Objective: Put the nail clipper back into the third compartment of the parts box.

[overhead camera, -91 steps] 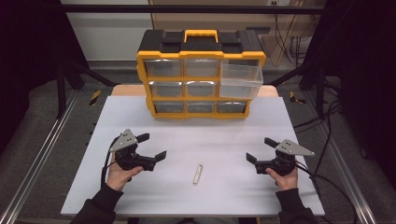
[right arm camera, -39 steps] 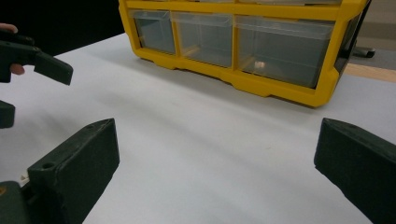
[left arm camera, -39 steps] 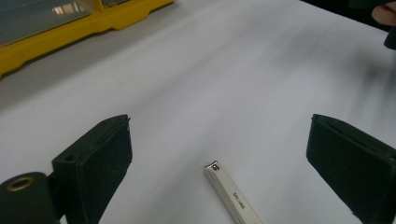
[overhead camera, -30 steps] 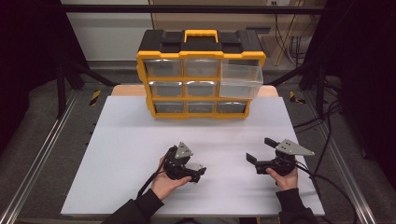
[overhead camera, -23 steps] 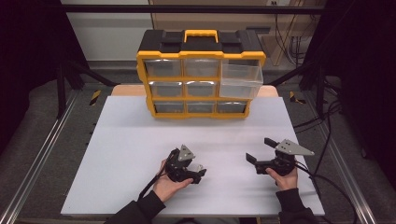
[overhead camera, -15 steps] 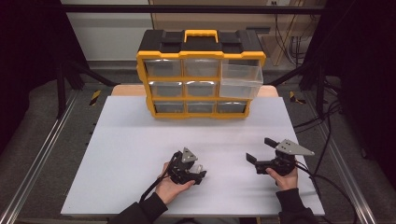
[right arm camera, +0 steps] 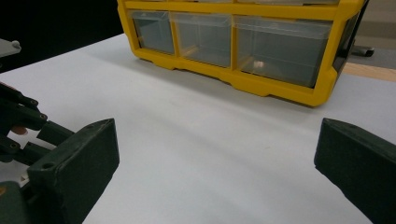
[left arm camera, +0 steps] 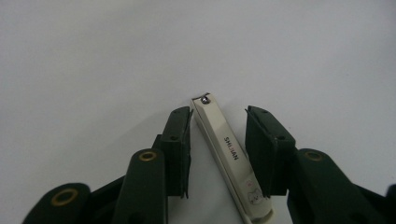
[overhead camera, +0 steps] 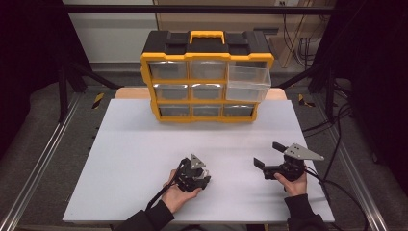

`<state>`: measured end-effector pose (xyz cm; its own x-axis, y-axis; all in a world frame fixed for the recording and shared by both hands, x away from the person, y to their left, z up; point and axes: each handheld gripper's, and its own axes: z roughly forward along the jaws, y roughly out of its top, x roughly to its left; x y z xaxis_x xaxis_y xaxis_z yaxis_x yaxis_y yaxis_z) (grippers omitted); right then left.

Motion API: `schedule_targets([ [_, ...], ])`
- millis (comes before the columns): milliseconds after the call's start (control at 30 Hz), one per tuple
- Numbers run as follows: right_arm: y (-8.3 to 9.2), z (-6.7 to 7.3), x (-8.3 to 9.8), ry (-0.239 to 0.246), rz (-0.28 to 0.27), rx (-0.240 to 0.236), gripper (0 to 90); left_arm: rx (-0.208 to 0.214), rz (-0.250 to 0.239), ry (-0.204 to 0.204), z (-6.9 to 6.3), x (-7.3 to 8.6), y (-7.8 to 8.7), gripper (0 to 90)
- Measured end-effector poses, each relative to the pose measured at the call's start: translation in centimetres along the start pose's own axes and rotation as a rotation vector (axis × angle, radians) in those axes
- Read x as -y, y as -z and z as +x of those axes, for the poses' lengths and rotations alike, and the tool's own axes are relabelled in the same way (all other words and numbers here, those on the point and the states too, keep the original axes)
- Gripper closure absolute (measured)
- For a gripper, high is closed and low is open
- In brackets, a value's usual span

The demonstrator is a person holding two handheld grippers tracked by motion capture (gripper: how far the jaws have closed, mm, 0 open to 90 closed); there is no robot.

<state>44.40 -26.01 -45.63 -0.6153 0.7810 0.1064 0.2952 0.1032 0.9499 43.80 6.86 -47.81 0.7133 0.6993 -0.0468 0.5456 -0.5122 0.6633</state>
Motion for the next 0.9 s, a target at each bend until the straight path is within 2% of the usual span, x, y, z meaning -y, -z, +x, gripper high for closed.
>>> schedule_targets([
  [100,-0.02,-0.01,0.0,0.0,-0.001,0.0,0.6,0.006,0.004,0.007,-0.16,0.0,0.02,66.3],
  [367,-0.02,-0.03,-0.01,-0.001,0.001,0.002,0.6,-0.021,0.006,-0.004,-0.57,-0.1,-0.13,68.2],
  [533,0.01,-0.05,-0.03,-0.005,0.0,0.002,0.6,-0.039,0.012,-0.004,-0.66,-0.18,-0.19,73.0],
  [900,-0.02,-0.06,-0.03,-0.005,0.002,0.001,0.6,-0.033,0.025,0.0,-0.53,-0.37,-0.22,76.3],
])
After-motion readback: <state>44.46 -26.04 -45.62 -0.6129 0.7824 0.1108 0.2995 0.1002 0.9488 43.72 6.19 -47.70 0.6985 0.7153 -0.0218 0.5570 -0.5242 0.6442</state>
